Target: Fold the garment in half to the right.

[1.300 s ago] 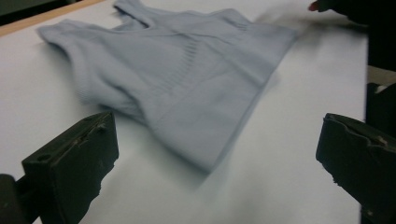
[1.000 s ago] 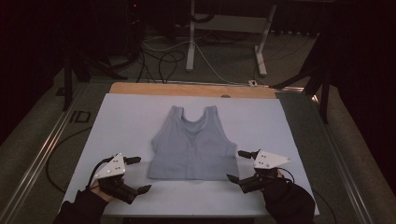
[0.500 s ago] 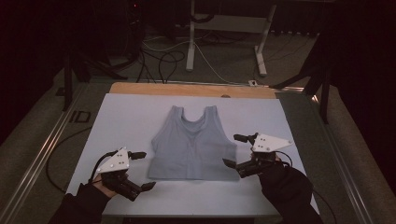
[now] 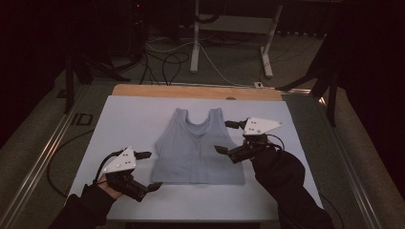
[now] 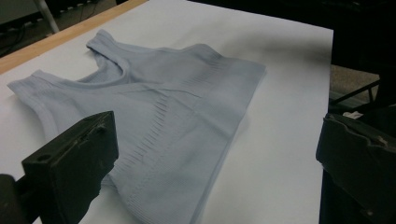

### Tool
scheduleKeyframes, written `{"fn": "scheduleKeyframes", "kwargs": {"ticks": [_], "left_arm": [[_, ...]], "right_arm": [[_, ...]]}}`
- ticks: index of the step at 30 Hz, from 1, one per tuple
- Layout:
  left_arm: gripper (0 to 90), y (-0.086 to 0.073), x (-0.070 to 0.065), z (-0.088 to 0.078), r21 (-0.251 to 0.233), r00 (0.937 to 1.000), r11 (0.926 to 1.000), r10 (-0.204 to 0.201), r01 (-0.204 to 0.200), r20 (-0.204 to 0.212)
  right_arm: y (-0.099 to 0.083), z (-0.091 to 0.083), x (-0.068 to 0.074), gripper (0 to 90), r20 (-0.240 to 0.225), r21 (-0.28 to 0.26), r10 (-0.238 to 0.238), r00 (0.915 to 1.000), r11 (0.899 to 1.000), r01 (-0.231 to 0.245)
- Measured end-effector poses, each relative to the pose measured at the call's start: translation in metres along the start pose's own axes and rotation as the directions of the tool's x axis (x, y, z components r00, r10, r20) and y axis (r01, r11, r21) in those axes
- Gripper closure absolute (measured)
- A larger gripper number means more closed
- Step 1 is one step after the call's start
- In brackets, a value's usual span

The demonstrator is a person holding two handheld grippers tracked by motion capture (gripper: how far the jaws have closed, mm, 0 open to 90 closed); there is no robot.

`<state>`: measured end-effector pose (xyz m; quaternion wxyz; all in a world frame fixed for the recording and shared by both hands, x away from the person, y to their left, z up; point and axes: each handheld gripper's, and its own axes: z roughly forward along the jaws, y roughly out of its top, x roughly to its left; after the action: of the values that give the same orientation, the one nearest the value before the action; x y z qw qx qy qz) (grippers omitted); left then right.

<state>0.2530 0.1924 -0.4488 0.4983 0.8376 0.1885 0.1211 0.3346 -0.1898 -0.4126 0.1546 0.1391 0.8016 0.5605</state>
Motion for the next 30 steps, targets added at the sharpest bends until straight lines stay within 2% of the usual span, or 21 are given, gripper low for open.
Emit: {"fn": "scheduleKeyframes", "kwargs": {"ticks": [3,4,12,14,17,18,25,27,29,30], "left_arm": [[0.2,0.000,0.000,0.000,0.002,1.0000,1.0000,-0.001,0.001,0.000],[0.2,0.001,0.000,0.002,0.012,1.0000,0.9999,-0.002,0.002,-0.006],[0.2,0.003,-0.001,0.008,0.028,0.9997,0.9996,-0.001,0.002,-0.026],[0.2,0.002,-0.001,0.012,0.034,0.9987,0.9992,-0.018,0.020,-0.047],[0.2,0.001,-0.001,0.014,0.045,0.9979,0.9986,-0.023,0.026,-0.061],[0.2,0.000,-0.001,0.016,0.051,0.9966,0.9979,-0.037,0.041,-0.073],[0.2,-0.002,-0.002,0.022,0.068,0.9938,0.9964,-0.044,0.051,-0.102],[0.2,-0.003,-0.003,0.024,0.071,0.9918,0.9959,-0.048,0.056,-0.119],[0.2,-0.004,-0.002,0.025,0.068,0.9865,0.9948,-0.064,0.075,-0.151],[0.2,-0.005,-0.002,0.026,0.070,0.9819,0.9938,-0.073,0.087,-0.175]], "right_arm": [[0.002,0.003,-0.002,9.1,-0.007,-0.005,-0.002,1.0000,1.000,0.002],[0.007,0.012,-0.006,9.1,-0.010,-0.007,0.000,0.9999,1.000,0.000],[0.015,0.039,-0.013,9.1,-0.030,0.012,0.003,0.9996,1.000,-0.003],[0.015,0.050,-0.017,9.1,-0.033,0.012,0.014,0.9994,1.000,-0.014],[0.016,0.060,-0.020,9.1,-0.031,0.018,0.024,0.9992,1.000,-0.024],[0.017,0.063,-0.021,9.1,-0.029,0.018,0.026,0.9992,1.000,-0.025],[0.022,0.085,-0.032,9.1,-0.009,0.036,0.025,0.9997,0.999,-0.024],[0.023,0.091,-0.035,9.1,-0.002,0.042,0.029,0.9996,0.999,-0.029],[0.023,0.093,-0.036,9.1,0.003,0.045,0.030,0.9995,0.999,-0.030],[0.023,0.098,-0.039,9.1,0.011,0.056,0.036,0.9993,0.998,-0.036]]}}
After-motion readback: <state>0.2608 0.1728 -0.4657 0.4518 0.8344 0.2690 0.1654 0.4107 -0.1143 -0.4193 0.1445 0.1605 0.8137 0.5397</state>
